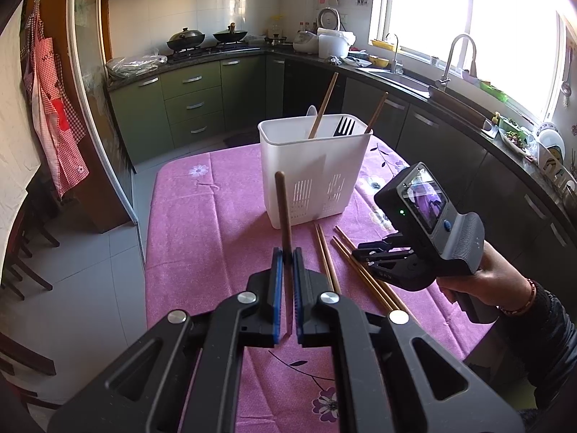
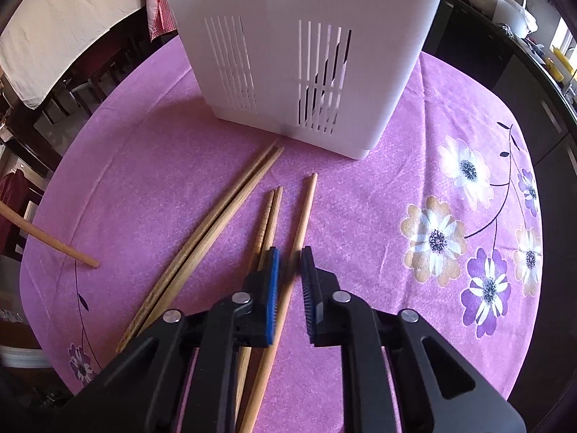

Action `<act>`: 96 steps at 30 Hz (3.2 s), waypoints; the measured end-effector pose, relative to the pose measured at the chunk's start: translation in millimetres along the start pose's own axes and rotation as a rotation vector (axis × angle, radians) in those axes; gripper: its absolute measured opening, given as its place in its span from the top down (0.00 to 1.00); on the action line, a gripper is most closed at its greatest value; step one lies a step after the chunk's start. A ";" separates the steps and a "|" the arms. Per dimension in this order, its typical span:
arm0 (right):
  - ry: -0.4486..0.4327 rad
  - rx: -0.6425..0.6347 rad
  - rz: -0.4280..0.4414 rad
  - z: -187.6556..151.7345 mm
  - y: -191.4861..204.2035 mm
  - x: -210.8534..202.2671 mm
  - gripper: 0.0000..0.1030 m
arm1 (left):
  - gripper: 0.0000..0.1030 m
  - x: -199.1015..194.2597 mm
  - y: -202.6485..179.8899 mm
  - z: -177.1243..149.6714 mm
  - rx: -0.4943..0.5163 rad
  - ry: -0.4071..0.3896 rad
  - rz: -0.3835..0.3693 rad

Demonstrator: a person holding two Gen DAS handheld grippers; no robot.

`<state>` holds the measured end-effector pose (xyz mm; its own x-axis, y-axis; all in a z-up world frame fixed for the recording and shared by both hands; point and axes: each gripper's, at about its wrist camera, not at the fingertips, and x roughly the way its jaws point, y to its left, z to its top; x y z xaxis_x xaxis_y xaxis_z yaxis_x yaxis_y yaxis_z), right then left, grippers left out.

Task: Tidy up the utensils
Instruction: 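Grasp and lift a wooden chopstick with the right tool while the left tool holds its chopstick, then lower the chopstick into the white holder and open the left tool while the right tool carries its chopstick, then lower the chopstick into the white holder and open the right tool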

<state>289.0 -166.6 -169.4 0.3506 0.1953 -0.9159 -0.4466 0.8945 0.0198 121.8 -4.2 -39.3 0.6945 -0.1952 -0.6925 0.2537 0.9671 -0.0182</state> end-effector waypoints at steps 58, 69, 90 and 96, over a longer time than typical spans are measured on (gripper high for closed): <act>-0.485 0.086 0.051 -99.5 -58.5 -218.0 0.93 | 0.94 -56.7 -21.5 186.1 0.056 -0.242 0.022; -0.483 0.090 0.041 -99.2 -59.3 -218.9 0.93 | 0.95 15.0 3.6 197.1 -0.014 -0.181 0.016; -0.612 0.035 0.093 -33.0 -42.8 -266.2 0.93 | 0.72 -20.2 15.0 107.9 0.006 -0.131 -0.027; -0.741 0.048 0.110 26.5 -43.2 -305.3 0.93 | 0.32 -36.5 23.0 55.1 -0.006 -0.144 0.002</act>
<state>223.0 -254.2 120.0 0.7763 0.4888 -0.3979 -0.4803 0.8676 0.1287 139.4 16.2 25.3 0.7847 -0.2140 -0.5817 0.2482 0.9685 -0.0215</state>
